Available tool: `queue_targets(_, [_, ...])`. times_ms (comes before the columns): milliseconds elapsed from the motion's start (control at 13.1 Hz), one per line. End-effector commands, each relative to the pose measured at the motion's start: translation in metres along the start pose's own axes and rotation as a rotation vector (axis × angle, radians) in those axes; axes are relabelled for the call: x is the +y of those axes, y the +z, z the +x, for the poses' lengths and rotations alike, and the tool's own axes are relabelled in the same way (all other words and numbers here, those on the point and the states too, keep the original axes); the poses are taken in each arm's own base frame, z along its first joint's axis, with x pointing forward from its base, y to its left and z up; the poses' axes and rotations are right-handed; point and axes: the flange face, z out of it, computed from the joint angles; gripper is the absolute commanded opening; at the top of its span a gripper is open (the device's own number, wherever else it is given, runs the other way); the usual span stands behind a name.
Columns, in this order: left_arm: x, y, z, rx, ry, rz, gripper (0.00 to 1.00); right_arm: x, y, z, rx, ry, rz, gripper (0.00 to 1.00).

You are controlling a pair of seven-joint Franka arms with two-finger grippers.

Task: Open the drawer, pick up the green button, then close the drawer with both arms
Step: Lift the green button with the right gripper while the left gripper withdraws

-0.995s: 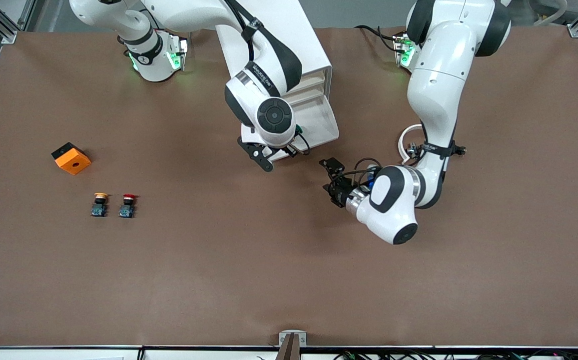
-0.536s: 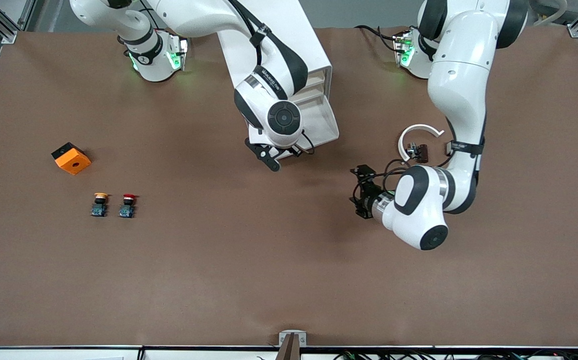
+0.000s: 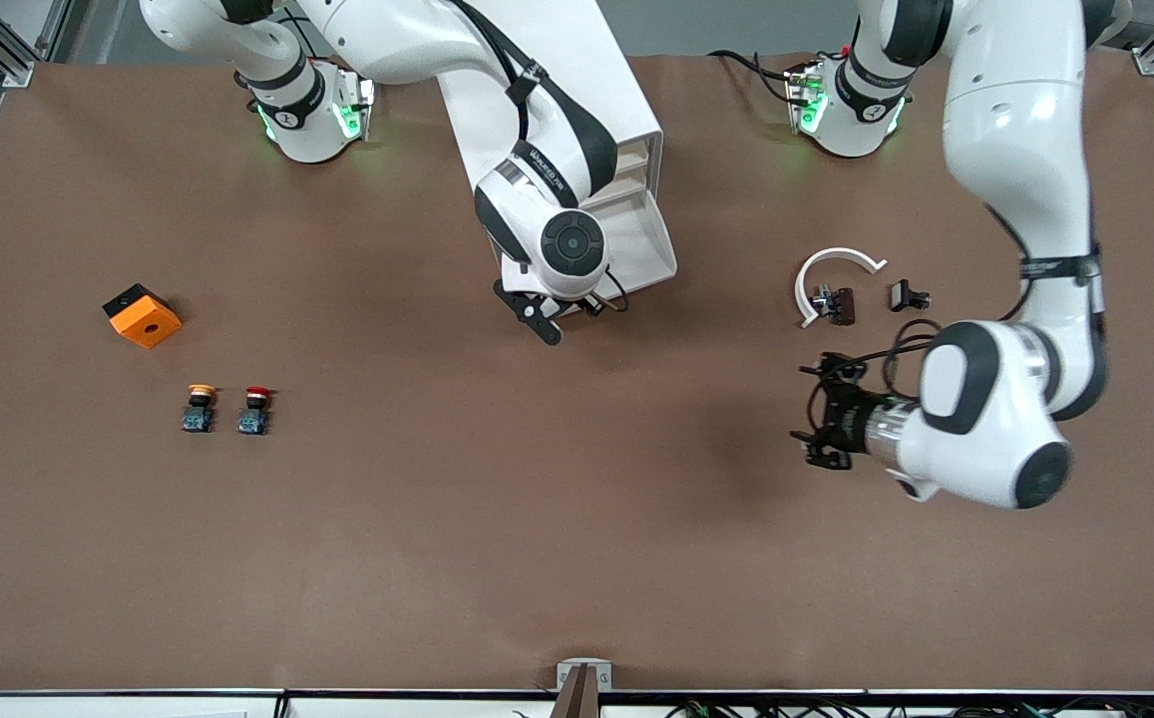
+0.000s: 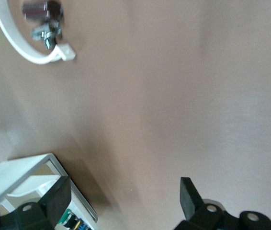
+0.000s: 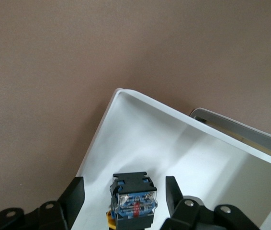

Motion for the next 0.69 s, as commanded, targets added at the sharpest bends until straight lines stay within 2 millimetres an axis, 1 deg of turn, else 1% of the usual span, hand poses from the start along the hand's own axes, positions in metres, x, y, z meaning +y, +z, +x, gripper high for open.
queue_targets(0, [-0.022, -0.041, 0.000, 0.051, 0.129, -0.049, 1.00, 0.000, 0.002, -0.003, 0.010, -0.013, 0.006, 0.67])
queue_targets(153, [-0.033, -0.069, 0.013, 0.099, 0.208, -0.082, 1.00, 0.000, 0.002, -0.003, 0.010, -0.013, 0.006, 0.63])
queue_targets(230, [-0.038, -0.079, 0.016, 0.135, 0.271, -0.086, 1.00, 0.000, 0.002, -0.003, 0.010, -0.013, 0.006, 0.60])
queue_targets(383, [-0.051, -0.099, 0.019, 0.226, 0.405, -0.081, 1.00, 0.000, 0.003, -0.003, 0.010, -0.012, 0.003, 0.48])
queue_targets(459, [-0.056, -0.108, 0.020, 0.266, 0.472, -0.074, 1.00, 0.000, 0.002, -0.003, 0.010, -0.013, 0.006, 0.44])
queue_targets(612, [-0.075, -0.135, 0.016, 0.325, 0.607, -0.081, 1.00, 0.000, 0.003, -0.003, 0.010, -0.012, 0.003, 0.33])
